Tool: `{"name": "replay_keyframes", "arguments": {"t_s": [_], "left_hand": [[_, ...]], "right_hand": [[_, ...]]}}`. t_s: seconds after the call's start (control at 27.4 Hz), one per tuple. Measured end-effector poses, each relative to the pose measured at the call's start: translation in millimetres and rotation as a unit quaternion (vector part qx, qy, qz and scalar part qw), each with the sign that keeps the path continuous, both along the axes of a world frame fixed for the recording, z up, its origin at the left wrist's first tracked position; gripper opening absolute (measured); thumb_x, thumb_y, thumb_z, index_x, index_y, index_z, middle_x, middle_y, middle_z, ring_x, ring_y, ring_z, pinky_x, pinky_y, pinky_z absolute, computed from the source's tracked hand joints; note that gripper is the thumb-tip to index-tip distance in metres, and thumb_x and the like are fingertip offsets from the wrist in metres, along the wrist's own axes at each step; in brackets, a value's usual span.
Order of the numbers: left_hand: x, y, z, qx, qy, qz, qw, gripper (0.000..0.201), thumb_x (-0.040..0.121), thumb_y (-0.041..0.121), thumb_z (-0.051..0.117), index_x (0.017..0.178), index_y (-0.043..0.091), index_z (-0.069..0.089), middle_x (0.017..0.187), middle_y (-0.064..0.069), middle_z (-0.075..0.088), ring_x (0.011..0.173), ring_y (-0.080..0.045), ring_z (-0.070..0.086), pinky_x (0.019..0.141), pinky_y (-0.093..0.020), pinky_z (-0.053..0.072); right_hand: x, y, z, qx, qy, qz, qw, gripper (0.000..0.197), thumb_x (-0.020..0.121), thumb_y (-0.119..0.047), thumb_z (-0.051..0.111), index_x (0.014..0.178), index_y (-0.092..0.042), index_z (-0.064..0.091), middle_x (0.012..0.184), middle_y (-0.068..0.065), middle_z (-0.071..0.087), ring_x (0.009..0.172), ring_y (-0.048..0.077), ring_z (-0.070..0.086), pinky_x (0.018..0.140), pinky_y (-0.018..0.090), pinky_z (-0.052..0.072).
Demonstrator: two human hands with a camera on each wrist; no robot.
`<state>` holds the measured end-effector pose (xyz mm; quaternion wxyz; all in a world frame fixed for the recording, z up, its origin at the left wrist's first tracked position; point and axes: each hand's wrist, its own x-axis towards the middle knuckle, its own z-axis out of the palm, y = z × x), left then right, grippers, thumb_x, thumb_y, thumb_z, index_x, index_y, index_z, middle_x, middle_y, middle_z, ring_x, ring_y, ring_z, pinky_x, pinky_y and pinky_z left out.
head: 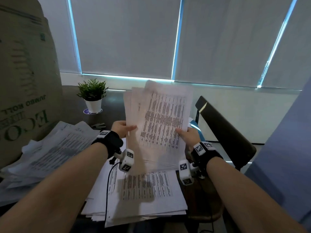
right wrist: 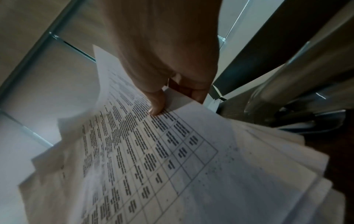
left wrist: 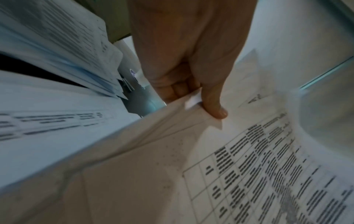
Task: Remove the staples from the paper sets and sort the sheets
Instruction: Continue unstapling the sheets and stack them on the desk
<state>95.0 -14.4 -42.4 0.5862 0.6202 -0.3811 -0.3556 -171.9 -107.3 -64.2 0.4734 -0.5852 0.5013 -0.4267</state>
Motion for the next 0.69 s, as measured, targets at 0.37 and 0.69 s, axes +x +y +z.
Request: {"name": "replay_keyframes", "arguments": {"t_s": [0.37, 0.69], "left_hand": [[1, -21, -8, 0.002, -0.023, -0.109, 0.994, 0.034, 0.089, -0.002, 0.059, 0.122, -0.001, 0.053, 0.114, -0.021, 0.061, 0.096, -0.028, 0.059, 0.082, -0.040, 0.050], [15, -56, -22, 0.044, -0.066, -0.038, 0.996, 0.019, 0.096, 0.014, 0.049, 0.110, 0.001, 0.049, 0.102, -0.014, 0.059, 0.085, -0.024, 0.058, 0.069, -0.035, 0.046]], "right_hand": [[9, -30, -8, 0.064, -0.198, 0.019, 0.978, 0.044, 0.087, -0.021, 0.072, 0.126, -0.004, 0.059, 0.116, 0.015, 0.070, 0.107, 0.034, 0.067, 0.096, 0.052, 0.053], [31, -28, -5, 0.190, -0.167, 0.036, 0.967, 0.032, 0.099, 0.004, 0.049, 0.130, 0.011, 0.048, 0.116, 0.015, 0.053, 0.078, 0.017, 0.054, 0.043, 0.018, 0.051]]}}
